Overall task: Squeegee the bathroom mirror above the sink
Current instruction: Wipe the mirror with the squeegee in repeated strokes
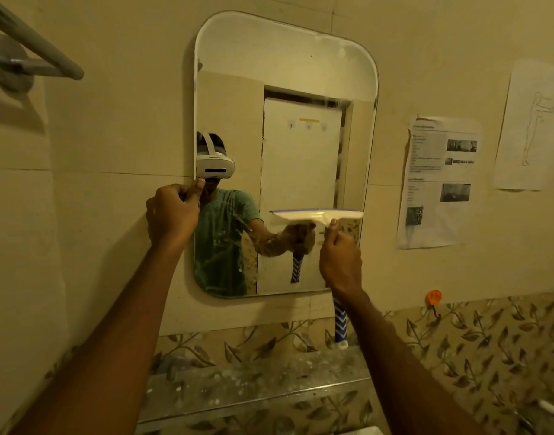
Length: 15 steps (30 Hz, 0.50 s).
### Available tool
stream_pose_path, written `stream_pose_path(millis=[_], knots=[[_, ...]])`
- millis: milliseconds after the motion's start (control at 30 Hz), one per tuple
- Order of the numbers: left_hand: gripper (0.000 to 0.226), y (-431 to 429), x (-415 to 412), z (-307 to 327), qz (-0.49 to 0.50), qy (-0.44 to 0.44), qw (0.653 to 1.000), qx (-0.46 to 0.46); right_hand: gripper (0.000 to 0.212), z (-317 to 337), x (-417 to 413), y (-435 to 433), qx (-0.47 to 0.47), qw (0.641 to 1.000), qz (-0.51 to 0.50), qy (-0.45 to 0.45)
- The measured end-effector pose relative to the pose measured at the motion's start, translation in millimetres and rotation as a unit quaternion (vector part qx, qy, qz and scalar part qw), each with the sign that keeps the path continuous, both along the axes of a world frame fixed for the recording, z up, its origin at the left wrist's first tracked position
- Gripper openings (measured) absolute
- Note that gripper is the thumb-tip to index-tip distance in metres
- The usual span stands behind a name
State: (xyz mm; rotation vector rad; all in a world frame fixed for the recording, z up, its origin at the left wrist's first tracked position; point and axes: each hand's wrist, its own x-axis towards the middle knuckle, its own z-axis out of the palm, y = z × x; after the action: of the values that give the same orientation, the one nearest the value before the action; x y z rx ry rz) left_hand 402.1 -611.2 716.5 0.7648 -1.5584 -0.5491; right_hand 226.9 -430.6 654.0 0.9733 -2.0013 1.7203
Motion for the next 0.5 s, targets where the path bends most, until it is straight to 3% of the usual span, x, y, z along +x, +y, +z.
stream_pose_path(millis=[200,500], knots=[[0.043,0.9,0.9,-17.6,-0.009,0.023,1.000,0.011,0.052,-63.9,9.4,1.8,0.053,0.997,-0.033,-0.055],[0.042,-0.4,2.5,-45.1,-0.029,0.026,0.999,0.019,0.051,-28.7,1.8,-3.5,0.012,0.999,-0.026,-0.043]])
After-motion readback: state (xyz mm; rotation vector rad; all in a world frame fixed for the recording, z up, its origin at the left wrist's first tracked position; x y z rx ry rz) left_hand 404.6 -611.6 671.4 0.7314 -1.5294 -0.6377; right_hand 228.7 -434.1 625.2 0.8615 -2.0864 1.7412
